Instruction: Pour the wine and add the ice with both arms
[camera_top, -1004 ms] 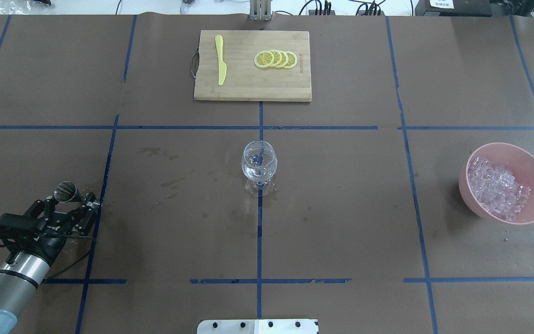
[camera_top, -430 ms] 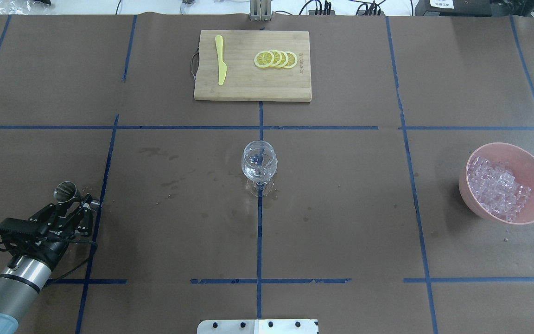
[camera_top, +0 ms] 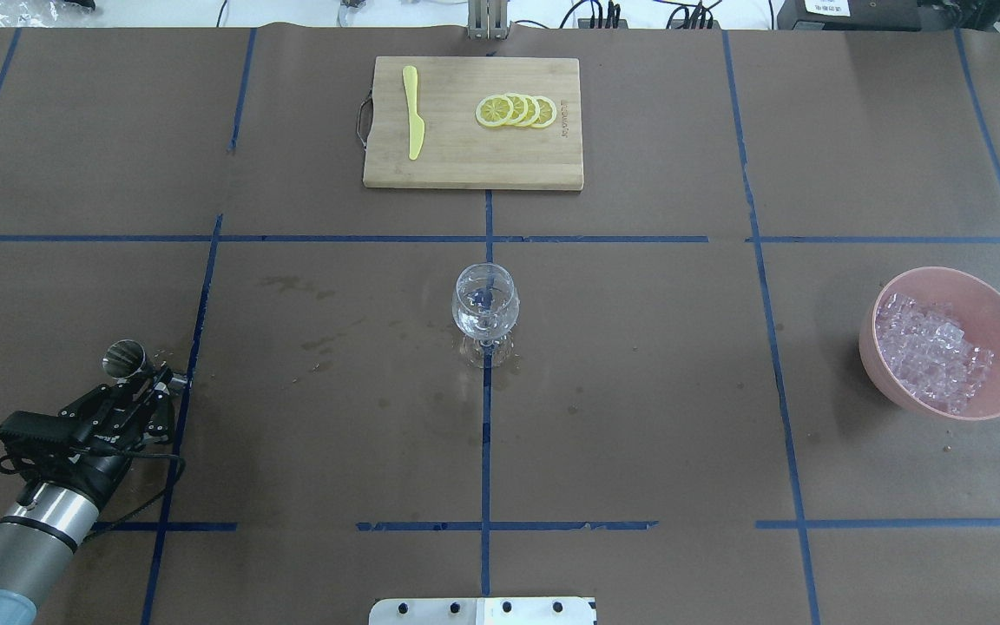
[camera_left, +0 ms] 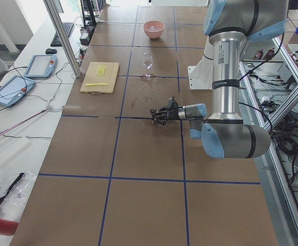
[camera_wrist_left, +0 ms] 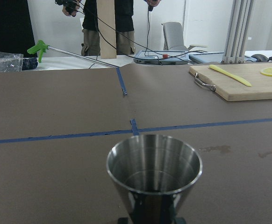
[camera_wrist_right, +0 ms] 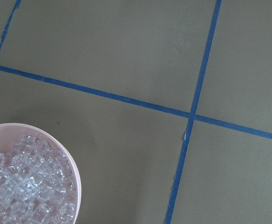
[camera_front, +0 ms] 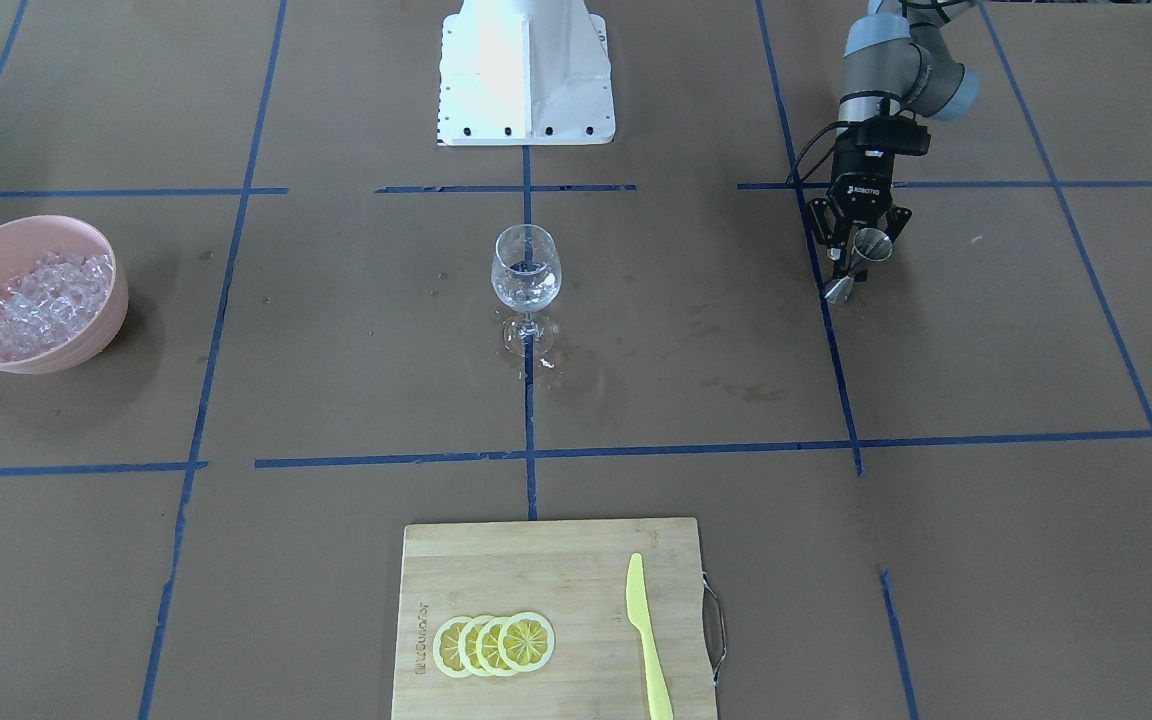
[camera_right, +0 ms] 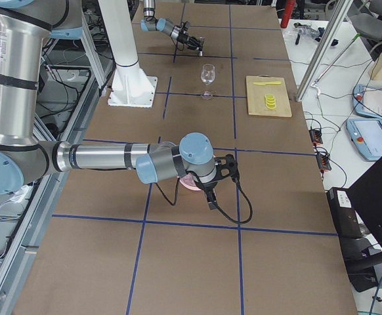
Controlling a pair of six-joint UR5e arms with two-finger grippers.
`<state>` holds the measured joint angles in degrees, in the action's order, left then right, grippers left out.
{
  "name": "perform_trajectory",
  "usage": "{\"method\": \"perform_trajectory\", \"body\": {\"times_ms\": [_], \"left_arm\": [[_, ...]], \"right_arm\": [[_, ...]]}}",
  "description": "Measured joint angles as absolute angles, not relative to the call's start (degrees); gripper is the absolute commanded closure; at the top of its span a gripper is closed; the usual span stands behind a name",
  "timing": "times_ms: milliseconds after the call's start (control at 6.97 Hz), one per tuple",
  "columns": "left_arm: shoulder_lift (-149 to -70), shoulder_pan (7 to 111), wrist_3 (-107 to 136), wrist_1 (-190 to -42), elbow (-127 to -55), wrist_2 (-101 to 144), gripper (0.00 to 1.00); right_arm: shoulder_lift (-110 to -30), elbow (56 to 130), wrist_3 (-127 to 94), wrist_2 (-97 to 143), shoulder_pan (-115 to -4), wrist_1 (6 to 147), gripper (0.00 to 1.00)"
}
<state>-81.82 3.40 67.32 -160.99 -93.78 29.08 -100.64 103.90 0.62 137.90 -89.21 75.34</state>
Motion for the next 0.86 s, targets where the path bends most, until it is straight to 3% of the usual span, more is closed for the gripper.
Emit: {"method": "perform_trajectory", "body": {"times_ms": [861], "left_arm": [[-81.7,3.5,66.0,-161.2,-95.4,25.2,1.0]], "right_arm": [[-100.6,104.0,0.6,137.8,-89.2,75.4,0.0]]}}
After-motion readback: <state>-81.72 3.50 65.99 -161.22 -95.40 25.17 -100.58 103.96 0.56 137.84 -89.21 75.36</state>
